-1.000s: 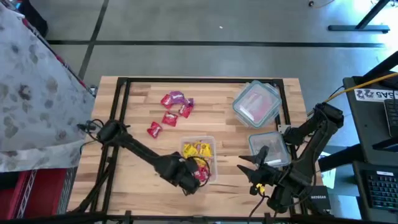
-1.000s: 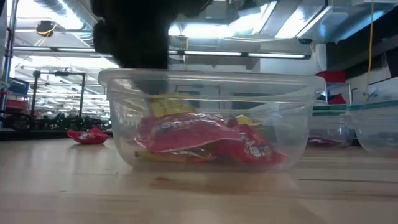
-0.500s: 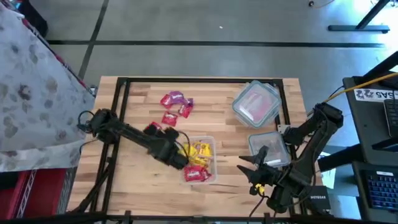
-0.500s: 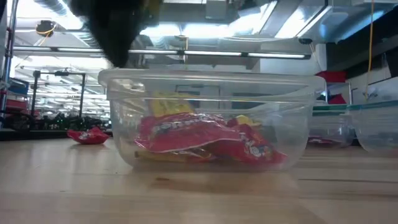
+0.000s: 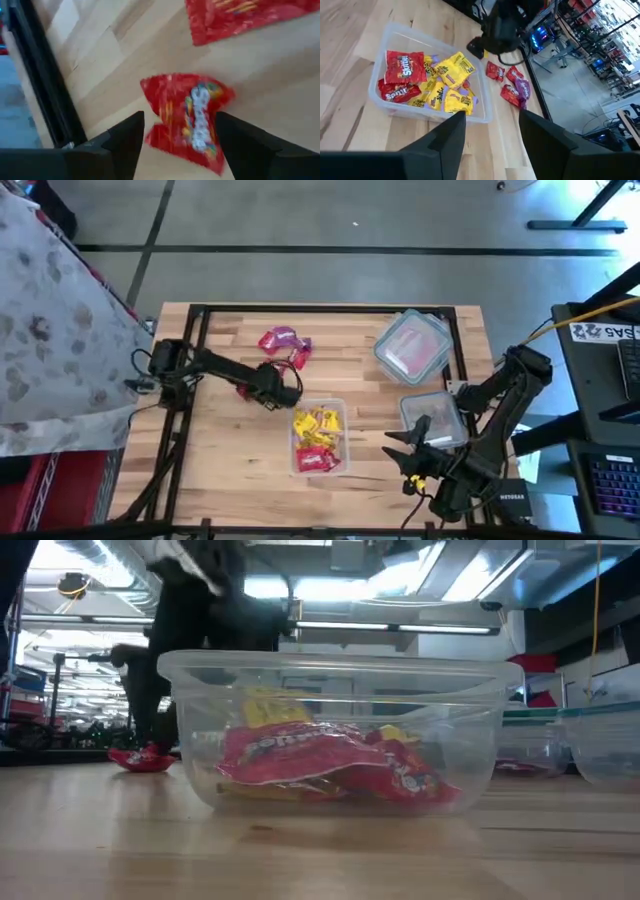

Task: Sort candy
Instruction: Put the red candy into the rectangular transparent food container

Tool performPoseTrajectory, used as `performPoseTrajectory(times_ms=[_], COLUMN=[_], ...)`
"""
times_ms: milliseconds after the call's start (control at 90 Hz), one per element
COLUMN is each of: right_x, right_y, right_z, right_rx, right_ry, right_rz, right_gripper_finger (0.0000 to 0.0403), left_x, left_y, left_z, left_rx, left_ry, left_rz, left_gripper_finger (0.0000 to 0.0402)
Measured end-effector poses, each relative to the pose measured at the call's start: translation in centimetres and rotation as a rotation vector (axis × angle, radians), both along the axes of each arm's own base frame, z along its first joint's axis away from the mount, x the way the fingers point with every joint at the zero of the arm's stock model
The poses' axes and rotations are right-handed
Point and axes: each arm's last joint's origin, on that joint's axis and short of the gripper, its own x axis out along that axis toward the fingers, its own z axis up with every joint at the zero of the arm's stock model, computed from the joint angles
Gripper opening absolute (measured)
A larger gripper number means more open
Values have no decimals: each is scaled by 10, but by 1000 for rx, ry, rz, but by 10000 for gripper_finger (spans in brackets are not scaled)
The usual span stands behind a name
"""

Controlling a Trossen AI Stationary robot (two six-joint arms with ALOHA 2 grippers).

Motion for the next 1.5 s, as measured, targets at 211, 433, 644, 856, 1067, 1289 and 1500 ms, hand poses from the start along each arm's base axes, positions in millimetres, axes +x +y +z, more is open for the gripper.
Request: performPoseTrajectory(times_ms=[211, 433, 644, 856, 1067, 1289, 1500], right_x=[0, 0, 0, 0, -1, -1, 0], right_y=[0, 1, 1, 0, -1, -1, 0], right_z=[0, 0, 0, 0, 0, 0, 0], right_rx=[2, 8, 8, -4, -10, -13, -8], right_ry=[-5, -9, -9, -1, 2, 4, 1], right_rz=[-1, -2, -2, -1, -1, 1, -1], right_gripper_finger=[172, 172, 172, 172, 172, 172, 172], left_x=[3, 6, 17, 40, 66, 100, 119], left_y=[18, 14, -16, -65, -119, -168, -180], left_z=[-10, -10, 12, 78, 131, 130, 87], left_rx=[-64, -66, -79, -115, -154, -91, -64], left_ry=[-62, -90, -95, -236, -559, -860, -762], left_rz=[-14, -10, -31, -141, -427, -805, -911], left_gripper_finger=[165, 78, 16, 6, 6, 6, 6])
